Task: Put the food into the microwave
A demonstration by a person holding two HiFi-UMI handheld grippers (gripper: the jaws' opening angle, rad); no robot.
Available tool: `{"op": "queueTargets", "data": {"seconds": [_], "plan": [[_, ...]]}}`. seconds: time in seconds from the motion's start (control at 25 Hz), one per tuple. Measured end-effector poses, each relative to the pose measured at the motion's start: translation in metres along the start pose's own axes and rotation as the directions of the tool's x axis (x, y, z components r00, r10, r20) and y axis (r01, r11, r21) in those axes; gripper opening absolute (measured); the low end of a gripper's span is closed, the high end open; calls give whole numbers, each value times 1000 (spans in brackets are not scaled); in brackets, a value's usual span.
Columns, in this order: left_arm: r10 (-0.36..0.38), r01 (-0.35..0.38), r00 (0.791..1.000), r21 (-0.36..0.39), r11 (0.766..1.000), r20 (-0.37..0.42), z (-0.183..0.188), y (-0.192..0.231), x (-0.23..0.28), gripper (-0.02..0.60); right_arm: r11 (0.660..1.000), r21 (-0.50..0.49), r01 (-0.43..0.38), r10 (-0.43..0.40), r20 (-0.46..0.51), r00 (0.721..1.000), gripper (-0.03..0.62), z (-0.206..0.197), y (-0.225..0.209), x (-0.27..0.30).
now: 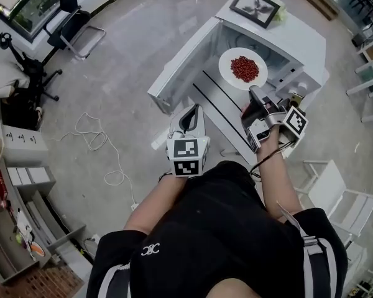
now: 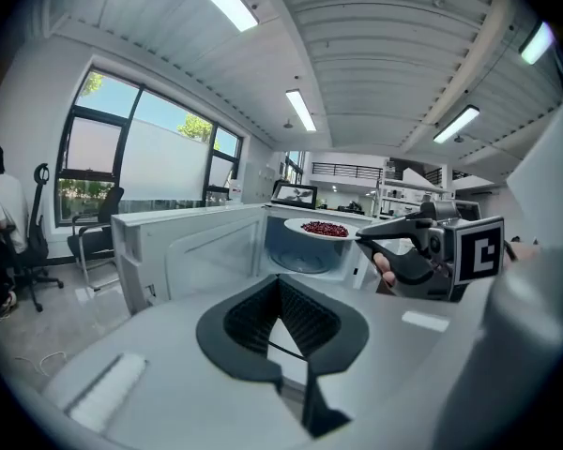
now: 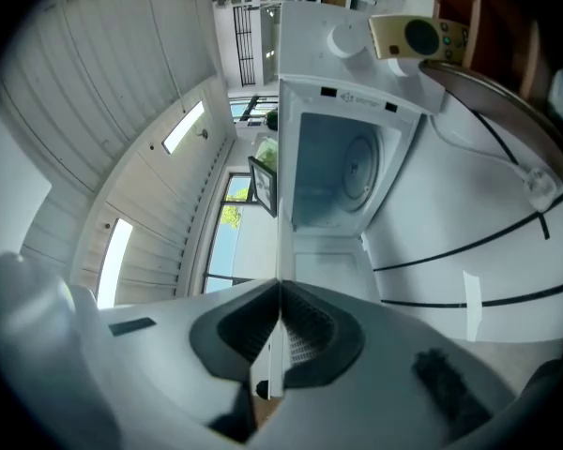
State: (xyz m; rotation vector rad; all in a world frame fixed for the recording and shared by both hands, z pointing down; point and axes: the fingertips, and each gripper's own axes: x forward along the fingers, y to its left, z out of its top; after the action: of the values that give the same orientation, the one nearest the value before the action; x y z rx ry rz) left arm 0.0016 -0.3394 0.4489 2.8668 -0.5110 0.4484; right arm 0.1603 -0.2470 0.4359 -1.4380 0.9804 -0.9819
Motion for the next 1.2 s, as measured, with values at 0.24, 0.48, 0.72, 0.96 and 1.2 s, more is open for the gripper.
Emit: {"op": "queueTargets", "data": {"seconds": [0.24,0.48,0.72,0.96,1.2], "plan": [[-100,100,995,21,995,-15,4,-10,24,8,999,-1,43,-42,106,993,17,22,-16,1],[-185,185,983,31,982,-5,26,-28,57,9,996,6,87,-87,164,983,17,52,-42,25],[-211,212,977,39,977,-29,31,-31,82,8,996,47,72,-81,241,967,17,89,-77,59],[-216,219,973,38,975,-78,26,-27,102,8,992,61,112,-125,285,950,17,124,-103,93],[-222,230,969,64,971,-112,23,-23,119,8,991,64,121,-135,321,937,17,156,-123,126]]}}
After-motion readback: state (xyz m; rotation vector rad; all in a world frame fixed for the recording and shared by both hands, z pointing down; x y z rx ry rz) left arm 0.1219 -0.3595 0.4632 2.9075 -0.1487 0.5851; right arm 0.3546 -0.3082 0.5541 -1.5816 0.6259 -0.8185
